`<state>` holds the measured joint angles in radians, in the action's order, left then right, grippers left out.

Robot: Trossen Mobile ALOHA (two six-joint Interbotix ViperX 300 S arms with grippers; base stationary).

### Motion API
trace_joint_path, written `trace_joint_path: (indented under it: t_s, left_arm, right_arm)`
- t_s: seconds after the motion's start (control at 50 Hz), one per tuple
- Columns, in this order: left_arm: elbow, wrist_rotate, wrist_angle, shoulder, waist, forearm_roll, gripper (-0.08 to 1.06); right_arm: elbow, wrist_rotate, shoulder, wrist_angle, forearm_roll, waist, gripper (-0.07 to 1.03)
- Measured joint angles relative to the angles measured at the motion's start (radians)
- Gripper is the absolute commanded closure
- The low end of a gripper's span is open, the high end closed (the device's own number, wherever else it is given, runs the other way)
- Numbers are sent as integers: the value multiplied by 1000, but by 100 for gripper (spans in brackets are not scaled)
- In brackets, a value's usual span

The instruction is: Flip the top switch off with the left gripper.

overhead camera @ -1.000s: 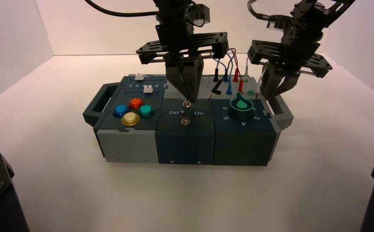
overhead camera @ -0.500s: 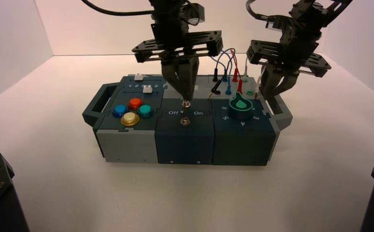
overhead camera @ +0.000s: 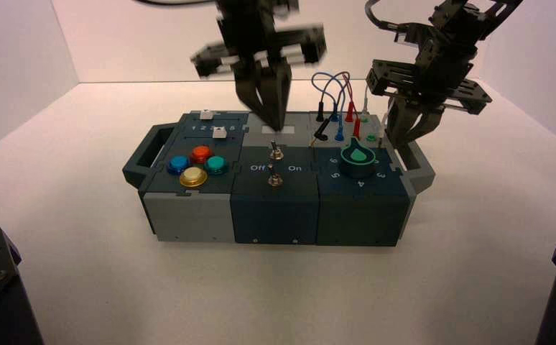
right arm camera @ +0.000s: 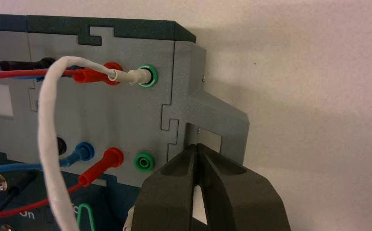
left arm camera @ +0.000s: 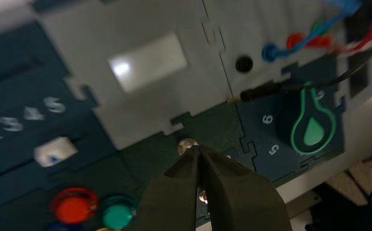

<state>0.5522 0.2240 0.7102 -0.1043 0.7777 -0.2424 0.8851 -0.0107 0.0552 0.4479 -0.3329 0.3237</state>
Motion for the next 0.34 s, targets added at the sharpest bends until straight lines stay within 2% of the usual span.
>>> trace_joint_path:
  t_s: [0.16, 0.34]
  left_arm:
    - [43, 2, -25, 81, 6, 2, 101]
    - [66, 0, -35, 109, 6, 2, 101]
  right_arm:
    - [0, 0, 0, 0, 3, 0, 99]
    - [-2, 0, 0, -2, 5, 0, 99]
